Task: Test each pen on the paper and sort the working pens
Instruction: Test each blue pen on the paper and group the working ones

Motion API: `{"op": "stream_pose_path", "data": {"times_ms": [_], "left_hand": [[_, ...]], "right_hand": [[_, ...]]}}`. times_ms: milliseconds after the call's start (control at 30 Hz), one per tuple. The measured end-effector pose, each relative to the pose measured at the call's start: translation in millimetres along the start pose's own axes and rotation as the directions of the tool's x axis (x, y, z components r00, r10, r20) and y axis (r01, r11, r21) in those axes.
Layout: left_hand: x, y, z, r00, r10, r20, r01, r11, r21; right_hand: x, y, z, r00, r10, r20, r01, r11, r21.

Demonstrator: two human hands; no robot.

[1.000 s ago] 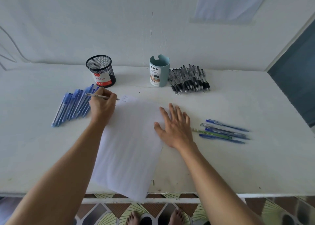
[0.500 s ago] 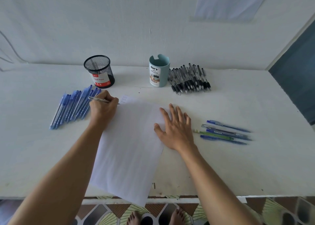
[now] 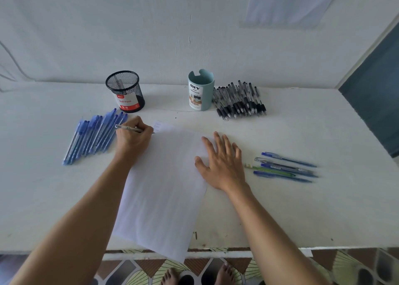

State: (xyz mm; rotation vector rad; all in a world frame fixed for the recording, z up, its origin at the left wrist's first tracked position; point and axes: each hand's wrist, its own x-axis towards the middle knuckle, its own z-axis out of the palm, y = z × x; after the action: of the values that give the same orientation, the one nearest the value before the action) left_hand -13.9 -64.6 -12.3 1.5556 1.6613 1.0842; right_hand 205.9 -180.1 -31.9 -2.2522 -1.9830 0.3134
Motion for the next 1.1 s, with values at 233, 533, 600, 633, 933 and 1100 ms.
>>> {"op": "stream_pose_path", "data": {"times_ms": [233, 533, 600, 633, 933, 1100], "left_hand": [[3.9, -5.1, 0.3, 1.0, -0.015, -0.01, 0.015, 1.0, 0.0], [-0.7, -3.4, 0.4, 0.996, 0.066, 0.061, -0.068, 0.997, 0.03], [-1.0, -2.0, 1.6, 0.999, 0.045, 0.016, -0.046, 0.997, 0.056], [-0.7, -1.2, 2.1, 1.0, 0.031, -0.005, -0.031, 0.998, 0.062], [4.1, -6.3, -6.5, 0.999, -0.007, 0.041, 0.014, 0.987, -0.163], [3.7, -4.5, -8.3, 0.969, 0.186, 0.163, -0.193, 0.981, 0.03]], "right_hand": [[-0.7, -0.8, -1.7, 1.0, -0.014, -0.013, 0.014, 1.0, 0.023], [2.8, -4.0, -6.5, 0.999, -0.002, 0.054, -0.003, 0.995, 0.098], [2.7, -11.0, -6.1, 0.999, 0.011, 0.047, -0.017, 0.991, 0.132], [2.3, -15.0, -5.0, 0.999, 0.006, 0.035, -0.011, 0.991, 0.131], [0.5, -33.8, 3.8, 0.99, -0.079, -0.113, 0.08, 0.997, 0.004], [6.5, -41.3, 3.9, 0.999, -0.044, -0.011, 0.044, 0.999, 0.022]]}}
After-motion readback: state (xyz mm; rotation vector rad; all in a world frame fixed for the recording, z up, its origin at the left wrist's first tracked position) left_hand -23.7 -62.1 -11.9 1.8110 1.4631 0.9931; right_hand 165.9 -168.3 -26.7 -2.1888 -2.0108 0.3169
